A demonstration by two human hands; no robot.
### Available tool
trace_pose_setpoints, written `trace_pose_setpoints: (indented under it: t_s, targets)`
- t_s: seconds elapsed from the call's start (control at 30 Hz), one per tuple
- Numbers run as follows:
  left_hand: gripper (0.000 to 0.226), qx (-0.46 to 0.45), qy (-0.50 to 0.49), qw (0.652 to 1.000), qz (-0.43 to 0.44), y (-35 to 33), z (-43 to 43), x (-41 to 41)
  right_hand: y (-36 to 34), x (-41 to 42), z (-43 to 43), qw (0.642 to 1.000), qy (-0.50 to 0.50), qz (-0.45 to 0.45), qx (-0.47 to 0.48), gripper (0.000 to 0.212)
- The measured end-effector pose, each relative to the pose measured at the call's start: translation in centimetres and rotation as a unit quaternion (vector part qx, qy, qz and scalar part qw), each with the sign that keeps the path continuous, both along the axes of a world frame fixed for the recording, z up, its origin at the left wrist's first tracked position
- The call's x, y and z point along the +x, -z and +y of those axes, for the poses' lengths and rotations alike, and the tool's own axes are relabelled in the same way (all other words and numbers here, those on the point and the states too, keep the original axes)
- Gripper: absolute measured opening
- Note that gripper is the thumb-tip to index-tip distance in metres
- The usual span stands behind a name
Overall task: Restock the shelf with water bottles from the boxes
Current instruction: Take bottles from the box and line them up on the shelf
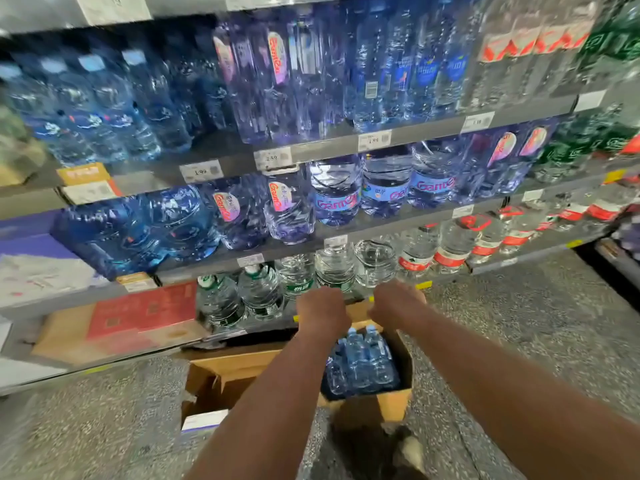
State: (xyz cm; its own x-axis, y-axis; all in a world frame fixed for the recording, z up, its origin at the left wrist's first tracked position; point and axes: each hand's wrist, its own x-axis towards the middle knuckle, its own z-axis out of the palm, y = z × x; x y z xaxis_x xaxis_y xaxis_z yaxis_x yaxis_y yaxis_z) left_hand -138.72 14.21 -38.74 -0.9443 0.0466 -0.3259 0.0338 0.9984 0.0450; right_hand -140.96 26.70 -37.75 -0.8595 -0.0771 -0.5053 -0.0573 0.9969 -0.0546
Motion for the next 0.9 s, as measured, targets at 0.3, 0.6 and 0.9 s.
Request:
trace_pose_setpoints:
  t_s: [0.3,0.6,0.9]
  targets:
    - [0.032,0.093,-0.111,0.983,-0.113,9.9,4.5,-3.7,10.9,-4.1,5.9,0.994,0.028,-0.091,-0.047,0.033]
    - [0.029,0.167,-0.189,0.942,-0.223,31.1,6.7,-6.2,31.1,-4.1,8.1,0.962,0.147,-0.206,-0.104,0.02]
    - [0.057,0.226,-0.225,0.912,-0.258,45.1,8.9,-4.5,47.6,-1.8,7.0,0.962,0.183,-0.157,-0.128,0.05]
